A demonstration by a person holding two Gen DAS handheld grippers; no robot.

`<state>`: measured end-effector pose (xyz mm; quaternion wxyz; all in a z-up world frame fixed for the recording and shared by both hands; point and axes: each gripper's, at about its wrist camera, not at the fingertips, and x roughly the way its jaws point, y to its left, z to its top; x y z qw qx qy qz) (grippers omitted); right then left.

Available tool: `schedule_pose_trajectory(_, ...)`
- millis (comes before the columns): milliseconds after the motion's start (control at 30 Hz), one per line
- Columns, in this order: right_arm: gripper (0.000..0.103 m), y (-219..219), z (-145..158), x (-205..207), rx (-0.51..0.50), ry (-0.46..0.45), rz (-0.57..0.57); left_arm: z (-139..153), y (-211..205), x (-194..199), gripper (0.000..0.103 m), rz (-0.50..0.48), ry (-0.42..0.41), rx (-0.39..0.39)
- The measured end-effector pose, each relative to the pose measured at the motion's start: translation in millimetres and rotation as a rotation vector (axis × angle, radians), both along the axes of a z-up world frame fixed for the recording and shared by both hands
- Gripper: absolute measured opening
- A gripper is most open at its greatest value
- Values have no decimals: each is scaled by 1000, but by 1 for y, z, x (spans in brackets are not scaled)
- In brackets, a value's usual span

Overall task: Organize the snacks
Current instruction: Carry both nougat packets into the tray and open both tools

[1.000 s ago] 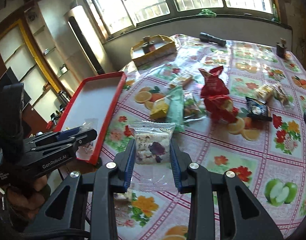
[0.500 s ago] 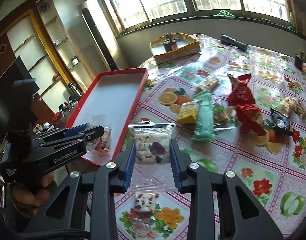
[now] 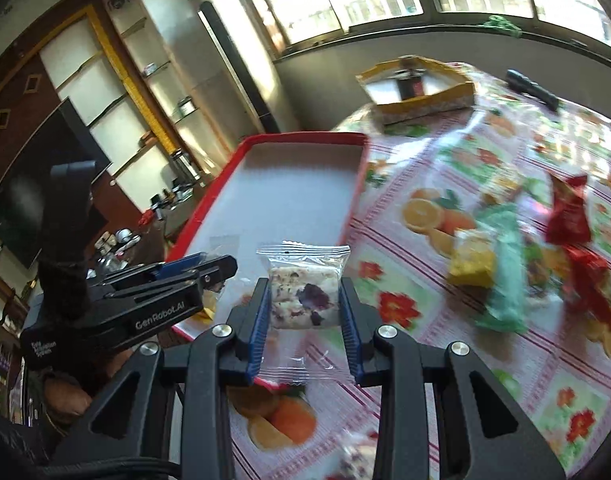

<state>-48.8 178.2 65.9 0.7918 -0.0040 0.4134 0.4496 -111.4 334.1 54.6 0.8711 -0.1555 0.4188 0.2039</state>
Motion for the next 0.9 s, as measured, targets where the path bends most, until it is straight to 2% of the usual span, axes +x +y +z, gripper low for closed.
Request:
schedule_pose_trajectory(167,35,50,-15,6,-30,6,80,-3,35,10,31,40,7,-8)
schedule_pose_trajectory(300,35,79,-31,15,-73,4,99,-10,45,23,31,46,22,-2)
schedule_pose_trajectory(467,35,94,-45,29,-99,20,97,-28,54,36,31,58,74,-15)
schedule_pose_trajectory(633,35,103,-54,33,-122,32,116,-29,51,34,32,63,76,13)
schedule_pose_trajectory(767,37,105,-58,33,-134,33,121,-27,51,33,37,66,79,10)
schedule_pose_trajectory(833,37,102,-55,34,-129,23,113,-25,52,31,41,66,72,0)
schedule_pose_trajectory(900,39,93,-49,33,-112,15,96,-20,52,28,51,73,54,-8)
